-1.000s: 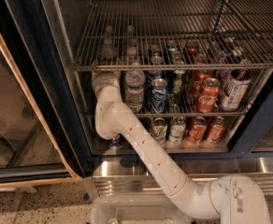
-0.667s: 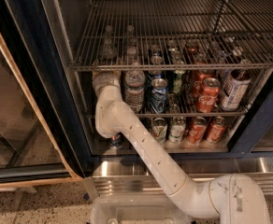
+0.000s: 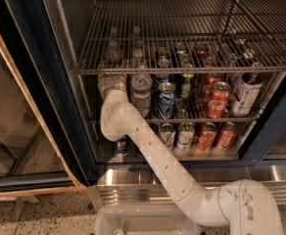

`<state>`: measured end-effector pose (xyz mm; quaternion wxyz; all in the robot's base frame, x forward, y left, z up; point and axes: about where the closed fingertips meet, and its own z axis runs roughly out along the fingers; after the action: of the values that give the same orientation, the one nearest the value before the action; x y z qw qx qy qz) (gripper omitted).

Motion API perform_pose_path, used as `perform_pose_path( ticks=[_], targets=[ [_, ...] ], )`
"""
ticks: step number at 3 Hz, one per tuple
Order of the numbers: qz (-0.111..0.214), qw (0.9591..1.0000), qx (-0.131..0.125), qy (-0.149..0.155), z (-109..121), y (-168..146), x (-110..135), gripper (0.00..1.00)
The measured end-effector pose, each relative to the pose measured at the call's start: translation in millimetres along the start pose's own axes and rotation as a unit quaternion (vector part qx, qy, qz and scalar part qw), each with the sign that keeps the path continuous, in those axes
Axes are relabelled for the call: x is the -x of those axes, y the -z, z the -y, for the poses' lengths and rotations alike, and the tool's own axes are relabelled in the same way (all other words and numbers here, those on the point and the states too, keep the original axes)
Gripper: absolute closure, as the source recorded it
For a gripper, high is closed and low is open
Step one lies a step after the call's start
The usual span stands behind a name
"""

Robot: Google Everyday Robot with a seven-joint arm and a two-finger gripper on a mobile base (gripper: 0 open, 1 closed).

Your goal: Pick water bottle from middle shelf of fridge

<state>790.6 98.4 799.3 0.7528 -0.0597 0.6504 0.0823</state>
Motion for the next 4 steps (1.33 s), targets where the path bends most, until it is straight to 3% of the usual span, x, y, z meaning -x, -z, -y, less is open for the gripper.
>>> perform_pose_path(
  ticks=[2,4],
  targets=[
    [-0.030,0.9996,0.000,0.004,3,-19,-17,0.22],
    [-0.038,0.9993,0.002,0.000,6,-22,-23,0.22]
  ],
)
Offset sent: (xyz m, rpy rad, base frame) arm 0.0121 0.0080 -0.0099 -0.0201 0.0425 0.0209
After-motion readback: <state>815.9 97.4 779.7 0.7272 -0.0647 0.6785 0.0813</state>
